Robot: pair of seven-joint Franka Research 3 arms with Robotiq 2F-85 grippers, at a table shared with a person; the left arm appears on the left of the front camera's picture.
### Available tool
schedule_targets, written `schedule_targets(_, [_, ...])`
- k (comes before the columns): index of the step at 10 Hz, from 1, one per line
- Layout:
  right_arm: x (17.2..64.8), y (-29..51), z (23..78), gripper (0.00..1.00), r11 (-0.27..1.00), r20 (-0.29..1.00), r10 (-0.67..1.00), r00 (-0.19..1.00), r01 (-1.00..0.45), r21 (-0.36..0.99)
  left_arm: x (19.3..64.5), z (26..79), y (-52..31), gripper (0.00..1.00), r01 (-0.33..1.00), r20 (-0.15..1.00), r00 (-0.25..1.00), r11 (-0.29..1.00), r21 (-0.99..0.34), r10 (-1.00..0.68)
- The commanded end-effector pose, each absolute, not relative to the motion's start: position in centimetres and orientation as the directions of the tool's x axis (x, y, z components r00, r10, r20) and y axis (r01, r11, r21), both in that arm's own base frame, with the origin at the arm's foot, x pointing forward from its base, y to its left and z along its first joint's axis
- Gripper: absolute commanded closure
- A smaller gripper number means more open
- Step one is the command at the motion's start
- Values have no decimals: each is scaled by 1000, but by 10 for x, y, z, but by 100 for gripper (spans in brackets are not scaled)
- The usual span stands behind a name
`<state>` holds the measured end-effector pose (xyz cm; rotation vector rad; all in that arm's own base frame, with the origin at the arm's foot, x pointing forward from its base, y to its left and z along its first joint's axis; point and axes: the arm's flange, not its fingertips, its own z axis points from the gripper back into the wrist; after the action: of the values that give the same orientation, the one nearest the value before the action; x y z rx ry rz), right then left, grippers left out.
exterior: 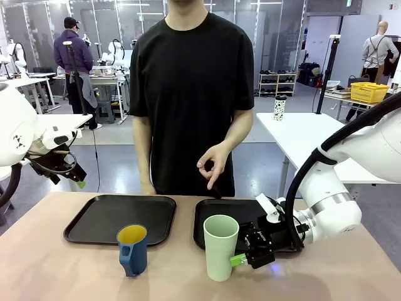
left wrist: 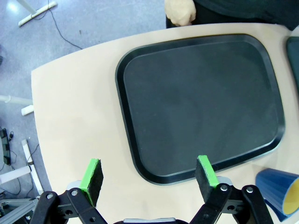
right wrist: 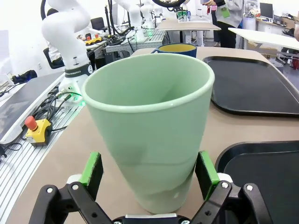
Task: Sort and store the cups by type.
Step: Pick up the Reusable plastic cup.
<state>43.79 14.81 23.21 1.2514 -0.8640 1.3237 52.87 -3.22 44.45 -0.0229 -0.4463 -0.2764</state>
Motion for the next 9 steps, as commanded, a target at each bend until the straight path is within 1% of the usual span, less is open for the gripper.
schedule_targets(1, [442, 159, 226, 0, -171, 975, 200, 101, -976, 136, 528, 446, -30, 0, 267, 432, 865, 963, 34, -255])
schedule_targets(9, [442, 187, 208, 0, -212, 983, 138, 117, -967, 145, 528, 446, -30, 0, 267, 432, 865, 963, 34, -255])
